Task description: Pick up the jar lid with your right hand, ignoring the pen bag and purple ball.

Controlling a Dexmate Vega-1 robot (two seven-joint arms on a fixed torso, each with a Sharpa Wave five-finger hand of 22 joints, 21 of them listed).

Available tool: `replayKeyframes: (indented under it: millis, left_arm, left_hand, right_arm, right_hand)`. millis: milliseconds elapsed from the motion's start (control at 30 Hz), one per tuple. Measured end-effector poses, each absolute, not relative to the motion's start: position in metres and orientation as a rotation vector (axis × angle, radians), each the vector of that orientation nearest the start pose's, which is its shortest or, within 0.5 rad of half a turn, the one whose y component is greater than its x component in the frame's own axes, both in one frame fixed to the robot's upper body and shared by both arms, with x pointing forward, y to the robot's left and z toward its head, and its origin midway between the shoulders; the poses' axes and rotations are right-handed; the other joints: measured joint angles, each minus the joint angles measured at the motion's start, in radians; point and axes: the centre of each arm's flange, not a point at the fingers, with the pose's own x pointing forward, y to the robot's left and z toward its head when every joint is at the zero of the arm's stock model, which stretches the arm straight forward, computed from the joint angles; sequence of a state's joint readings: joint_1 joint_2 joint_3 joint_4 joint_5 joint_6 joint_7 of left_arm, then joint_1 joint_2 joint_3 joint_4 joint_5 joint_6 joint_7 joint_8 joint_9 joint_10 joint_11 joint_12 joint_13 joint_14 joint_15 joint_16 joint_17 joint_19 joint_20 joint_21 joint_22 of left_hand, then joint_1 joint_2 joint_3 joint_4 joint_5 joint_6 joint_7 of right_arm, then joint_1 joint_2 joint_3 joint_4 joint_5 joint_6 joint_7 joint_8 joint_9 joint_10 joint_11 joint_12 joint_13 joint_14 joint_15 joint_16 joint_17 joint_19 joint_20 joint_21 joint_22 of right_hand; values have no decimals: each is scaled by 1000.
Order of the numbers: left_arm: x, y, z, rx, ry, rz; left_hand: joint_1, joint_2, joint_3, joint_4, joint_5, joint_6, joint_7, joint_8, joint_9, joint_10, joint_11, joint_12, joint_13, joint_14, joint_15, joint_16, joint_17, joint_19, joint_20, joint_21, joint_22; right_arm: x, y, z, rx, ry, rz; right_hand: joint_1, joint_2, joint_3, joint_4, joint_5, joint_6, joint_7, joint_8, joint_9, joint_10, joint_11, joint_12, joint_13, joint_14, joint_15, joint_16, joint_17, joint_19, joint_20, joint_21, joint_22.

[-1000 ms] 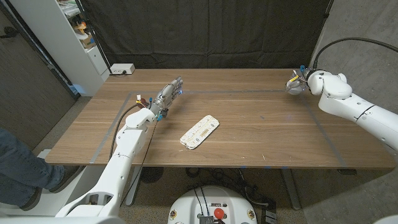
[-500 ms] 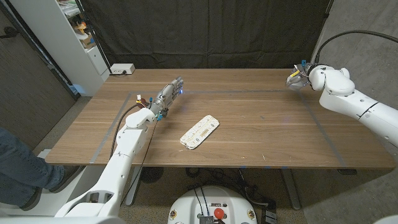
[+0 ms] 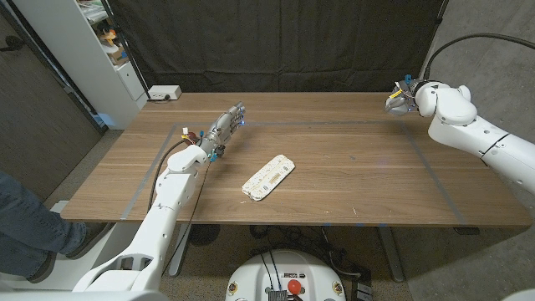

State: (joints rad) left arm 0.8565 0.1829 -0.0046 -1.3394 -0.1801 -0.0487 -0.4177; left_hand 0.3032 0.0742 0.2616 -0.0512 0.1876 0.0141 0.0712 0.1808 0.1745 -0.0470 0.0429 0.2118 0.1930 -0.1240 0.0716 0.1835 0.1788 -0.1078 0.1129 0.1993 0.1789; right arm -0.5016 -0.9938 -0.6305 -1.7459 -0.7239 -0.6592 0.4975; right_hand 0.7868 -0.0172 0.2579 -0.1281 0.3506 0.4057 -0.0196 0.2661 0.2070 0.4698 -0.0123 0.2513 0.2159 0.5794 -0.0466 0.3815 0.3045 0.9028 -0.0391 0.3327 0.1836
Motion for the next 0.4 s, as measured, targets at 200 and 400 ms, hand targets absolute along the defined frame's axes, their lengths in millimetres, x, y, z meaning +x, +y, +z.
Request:
replayKeyframes:
  millis: [200,400]
  left_arm:
    - [658,262,-16,96,-531,-362]
    - [659,263,-16,94,-533,-362]
  left_hand:
    - [0,0,4,-4,0,0,0,0,0,0,0,0,0,0,0,0,0,-5,5,0,0]
    - [0,0,2,-7,0,0,0,0,0,0,0,0,0,0,0,0,0,-5,5,0,0]
  right_arm:
    - [595,-383,143,-1608,10,-368]
    - [595,-380,146,-1609,8,-368]
  right_hand:
    - [2,2,0,0,0,0,0,0,0,4,4,0,0,0,0,0,0,0,0,0,0]
    - [1,2,0,0,0,0,0,0,0,4,4,0,0,0,0,0,0,0,0,0,0]
